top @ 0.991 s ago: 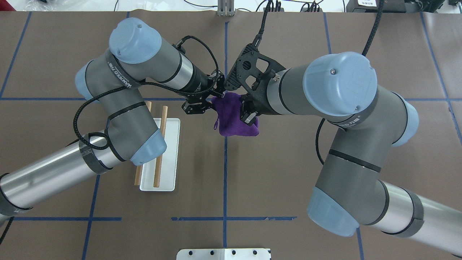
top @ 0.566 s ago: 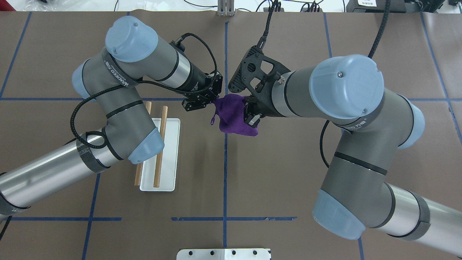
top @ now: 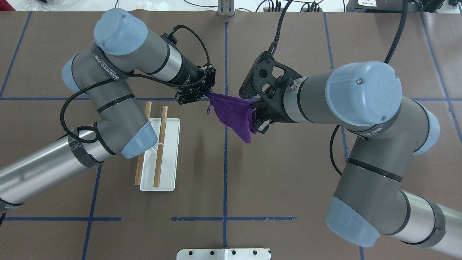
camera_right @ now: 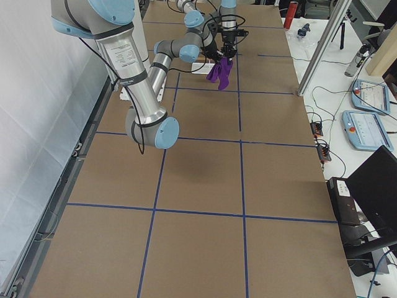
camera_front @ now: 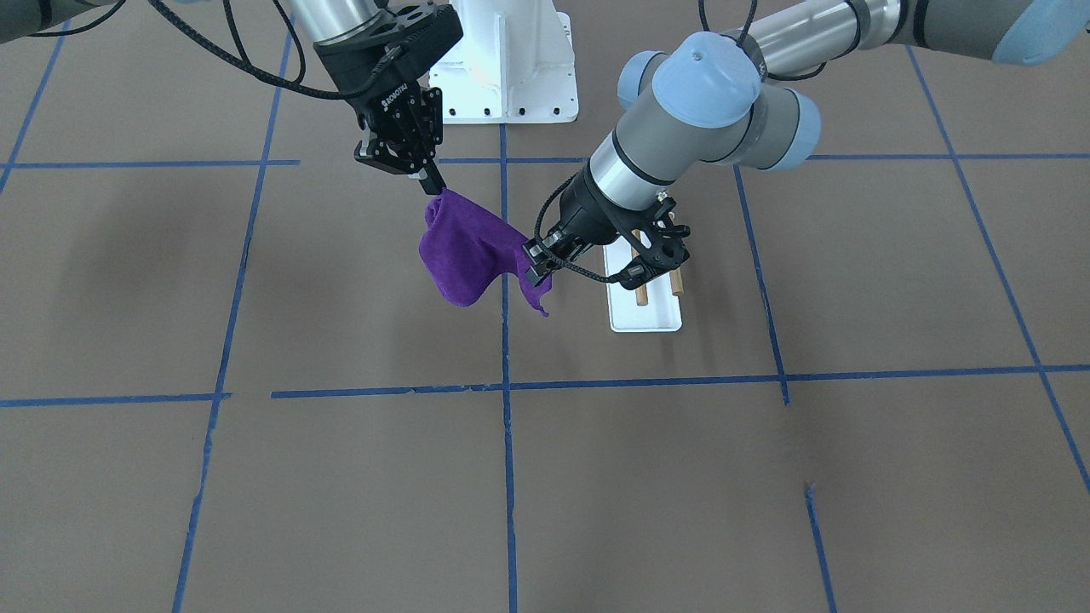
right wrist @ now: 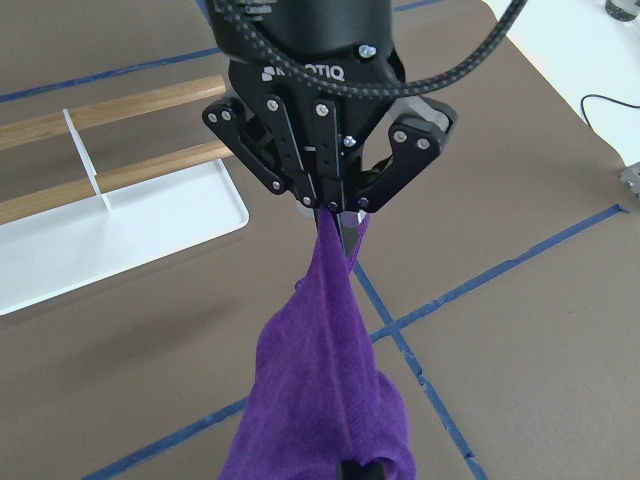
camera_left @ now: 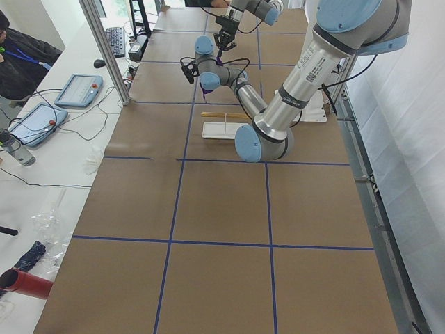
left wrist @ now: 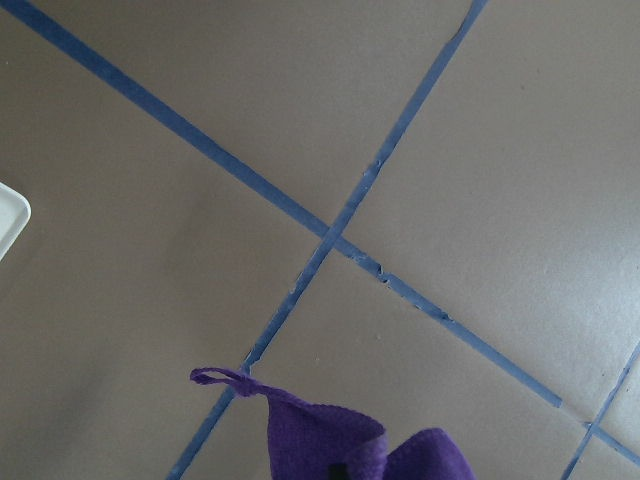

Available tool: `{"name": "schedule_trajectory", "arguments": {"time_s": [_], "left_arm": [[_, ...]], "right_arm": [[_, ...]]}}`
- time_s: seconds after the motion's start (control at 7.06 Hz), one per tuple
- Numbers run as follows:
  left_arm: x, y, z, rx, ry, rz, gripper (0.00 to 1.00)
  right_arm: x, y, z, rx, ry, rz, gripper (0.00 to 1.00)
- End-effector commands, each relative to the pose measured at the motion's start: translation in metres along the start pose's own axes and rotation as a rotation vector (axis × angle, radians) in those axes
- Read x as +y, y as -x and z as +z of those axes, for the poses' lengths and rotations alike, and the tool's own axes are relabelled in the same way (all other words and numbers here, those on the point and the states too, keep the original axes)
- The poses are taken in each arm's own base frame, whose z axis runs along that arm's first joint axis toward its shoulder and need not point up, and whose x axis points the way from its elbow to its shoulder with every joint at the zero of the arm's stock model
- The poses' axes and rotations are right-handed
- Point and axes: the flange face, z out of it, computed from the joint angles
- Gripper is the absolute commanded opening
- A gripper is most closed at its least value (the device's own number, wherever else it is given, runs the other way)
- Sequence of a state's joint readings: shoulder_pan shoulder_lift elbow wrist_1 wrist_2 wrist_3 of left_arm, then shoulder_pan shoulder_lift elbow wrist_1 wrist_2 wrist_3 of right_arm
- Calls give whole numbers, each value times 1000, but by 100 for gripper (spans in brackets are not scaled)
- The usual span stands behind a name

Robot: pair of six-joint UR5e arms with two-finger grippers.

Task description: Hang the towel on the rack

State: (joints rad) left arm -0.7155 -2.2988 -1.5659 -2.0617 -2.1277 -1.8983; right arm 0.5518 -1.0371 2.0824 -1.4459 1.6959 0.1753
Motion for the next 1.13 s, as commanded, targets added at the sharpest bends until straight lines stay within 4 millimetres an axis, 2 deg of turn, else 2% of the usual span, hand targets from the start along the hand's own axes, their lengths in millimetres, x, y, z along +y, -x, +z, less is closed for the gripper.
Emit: {"name": "schedule_trajectory", "arguments": {"time_s": [0.0, 0.14, 0.28, 0.42, 0.57, 0.71, 0.85, 0.99], "left_arm": [[4, 6, -10, 10, 4, 7, 0], [6, 12, -17, 16, 8, 12, 0], [6, 27, -23, 13, 8, 11, 0], [6, 46, -33, 10, 12, 11, 0], [3, 62, -38, 2, 8, 25, 0], [0, 78, -46, -2, 2, 74, 0], [-6, 97, -60, -5, -9, 100, 0], [-24, 116, -76, -13, -40, 131, 0]], "right_arm": [[4, 0, 5, 1, 43, 13, 100], [7, 2, 6, -3, 103, 21, 100], [11, -10, 4, -26, 129, 40, 100], [20, -40, 2, -43, 206, 93, 100], [35, -80, 3, -57, 330, 176, 100], [48, -108, 3, -34, 402, 241, 100], [63, -129, 12, -7, 459, 280, 100], [76, -159, 18, 18, 495, 286, 100]]}}
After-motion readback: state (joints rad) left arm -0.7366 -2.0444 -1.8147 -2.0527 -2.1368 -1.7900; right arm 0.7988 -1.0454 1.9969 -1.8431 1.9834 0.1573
